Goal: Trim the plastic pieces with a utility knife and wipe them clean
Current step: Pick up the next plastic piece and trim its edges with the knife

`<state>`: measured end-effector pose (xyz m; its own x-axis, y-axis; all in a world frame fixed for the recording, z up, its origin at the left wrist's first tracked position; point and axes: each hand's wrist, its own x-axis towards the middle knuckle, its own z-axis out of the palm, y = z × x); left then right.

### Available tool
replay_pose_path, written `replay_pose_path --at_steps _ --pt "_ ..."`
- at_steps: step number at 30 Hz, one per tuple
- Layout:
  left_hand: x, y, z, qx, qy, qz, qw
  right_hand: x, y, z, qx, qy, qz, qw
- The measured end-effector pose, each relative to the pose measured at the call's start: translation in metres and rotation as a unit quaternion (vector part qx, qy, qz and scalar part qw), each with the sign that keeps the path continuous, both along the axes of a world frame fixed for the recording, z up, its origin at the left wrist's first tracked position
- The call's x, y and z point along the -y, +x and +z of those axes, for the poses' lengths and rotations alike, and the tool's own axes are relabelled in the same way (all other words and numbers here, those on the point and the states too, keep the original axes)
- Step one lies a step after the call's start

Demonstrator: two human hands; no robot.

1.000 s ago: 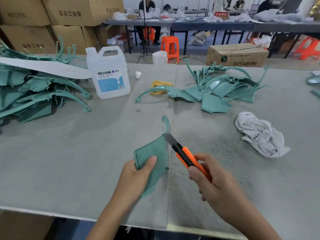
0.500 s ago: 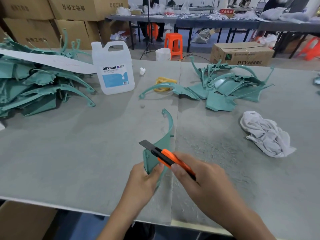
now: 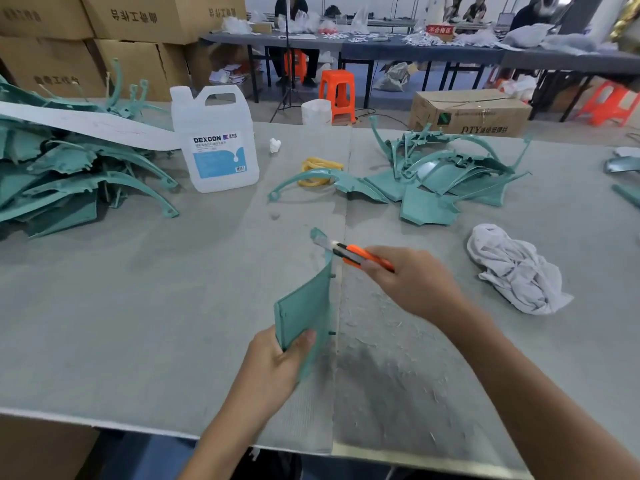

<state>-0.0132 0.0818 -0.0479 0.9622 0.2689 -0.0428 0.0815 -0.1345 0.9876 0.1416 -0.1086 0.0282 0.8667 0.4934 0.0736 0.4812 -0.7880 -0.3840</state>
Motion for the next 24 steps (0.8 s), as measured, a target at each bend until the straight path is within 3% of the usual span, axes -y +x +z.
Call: replay_pose_path --at_steps 6,15,24 --pt "-0.009 0.008 -0.004 -0.023 -0.101 -0.009 0.995 -0.022 0.086 -0.023 -0.099 -0.019 0.020 0.995" --pt "-0.015 0.010 -0.009 -0.040 -0.200 -0.007 0.979 -0.046 0.129 -0.043 -0.039 -0.112 0.040 0.992" --pt "-0.014 0.011 -0.006 -0.031 -0.185 -0.017 0.982 -0.012 0.128 -0.019 -0.024 -0.069 0.017 0.997"
